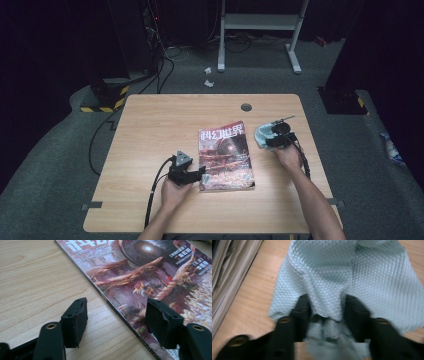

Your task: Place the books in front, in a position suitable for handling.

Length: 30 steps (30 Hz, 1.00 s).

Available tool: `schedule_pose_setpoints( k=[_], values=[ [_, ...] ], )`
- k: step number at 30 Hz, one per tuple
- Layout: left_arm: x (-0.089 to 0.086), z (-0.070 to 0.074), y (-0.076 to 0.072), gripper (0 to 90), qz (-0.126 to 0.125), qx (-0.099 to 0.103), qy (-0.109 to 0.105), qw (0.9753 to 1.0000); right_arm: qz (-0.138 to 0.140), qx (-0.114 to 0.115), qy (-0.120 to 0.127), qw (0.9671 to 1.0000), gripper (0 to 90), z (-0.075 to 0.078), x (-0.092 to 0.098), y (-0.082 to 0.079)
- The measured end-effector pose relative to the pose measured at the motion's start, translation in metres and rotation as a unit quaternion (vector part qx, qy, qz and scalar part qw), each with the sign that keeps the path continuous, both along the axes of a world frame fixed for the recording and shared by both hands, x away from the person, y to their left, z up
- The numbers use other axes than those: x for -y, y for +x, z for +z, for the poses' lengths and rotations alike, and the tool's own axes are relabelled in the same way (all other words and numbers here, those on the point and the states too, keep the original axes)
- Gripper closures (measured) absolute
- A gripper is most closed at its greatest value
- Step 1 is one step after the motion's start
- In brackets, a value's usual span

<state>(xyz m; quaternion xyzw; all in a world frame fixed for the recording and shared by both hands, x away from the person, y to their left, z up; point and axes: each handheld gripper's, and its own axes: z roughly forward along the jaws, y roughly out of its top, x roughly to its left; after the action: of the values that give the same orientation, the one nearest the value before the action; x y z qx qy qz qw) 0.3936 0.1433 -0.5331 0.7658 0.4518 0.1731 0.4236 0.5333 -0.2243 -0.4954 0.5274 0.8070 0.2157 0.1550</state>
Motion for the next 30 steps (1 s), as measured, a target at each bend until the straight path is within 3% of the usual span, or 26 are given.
schedule_pose_setpoints(
  k=[3,6,9,13,18,19,21,22,24,27,28,30],
  values=[
    [0.0,0.0,0.0,40.9,-0.008,0.001,-0.003,1.0,0.018,-0.012,-0.002,0.9998,77.1,0.002,0.002,-0.004],
    [0.0,0.0,-0.001,42.1,-0.01,0.0,-0.007,0.9999,0.04,-0.02,-0.009,0.9989,81.5,0.006,0.004,-0.011],
    [0.0,0.0,-0.001,42.2,-0.011,0.0,-0.007,0.9999,0.058,-0.01,0.026,0.9979,82.0,0.013,0.008,-0.023],
    [0.0,0.0,-0.001,40.6,-0.009,0.002,-0.004,1.0,0.103,0.008,0.059,0.9929,81.9,0.033,0.006,-0.052],
    [0.0,0.0,0.0,38.9,-0.006,0.004,-0.001,1.0,0.188,0.017,0.06,0.9801,81.8,0.059,-0.014,-0.097],
    [0.0,0.0,0.0,38.8,-0.006,0.003,-0.002,1.0,0.215,0.017,0.056,0.9748,81.8,0.063,-0.02,-0.107],
    [0.0,0.0,0.0,38.7,-0.006,0.004,-0.001,1.0,0.246,0.011,0.045,0.9682,81.7,0.064,-0.032,-0.12],
    [0.0,0.0,0.0,38.6,-0.006,0.004,-0.001,1.0,0.265,0.006,0.038,0.9635,81.7,0.062,-0.04,-0.128],
    [0.0,0.0,0.0,38.4,-0.007,0.004,0.0,1.0,0.287,-0.011,0.027,0.9576,81.5,0.054,-0.053,-0.136],
    [0.0,0.0,0.0,38.2,-0.007,0.004,0.0,1.0,0.302,-0.025,-0.013,0.953,79.6,0.04,-0.069,-0.14],
    [0.0,0.0,0.0,38.0,-0.007,0.004,0.0,1.0,0.299,-0.041,-0.02,0.9531,74.2,0.033,-0.074,-0.139],
    [0.0,-0.001,0.0,38.0,-0.006,0.004,-0.002,1.0,0.297,-0.045,-0.022,0.9534,65.6,0.028,-0.076,-0.138]
  ],
)
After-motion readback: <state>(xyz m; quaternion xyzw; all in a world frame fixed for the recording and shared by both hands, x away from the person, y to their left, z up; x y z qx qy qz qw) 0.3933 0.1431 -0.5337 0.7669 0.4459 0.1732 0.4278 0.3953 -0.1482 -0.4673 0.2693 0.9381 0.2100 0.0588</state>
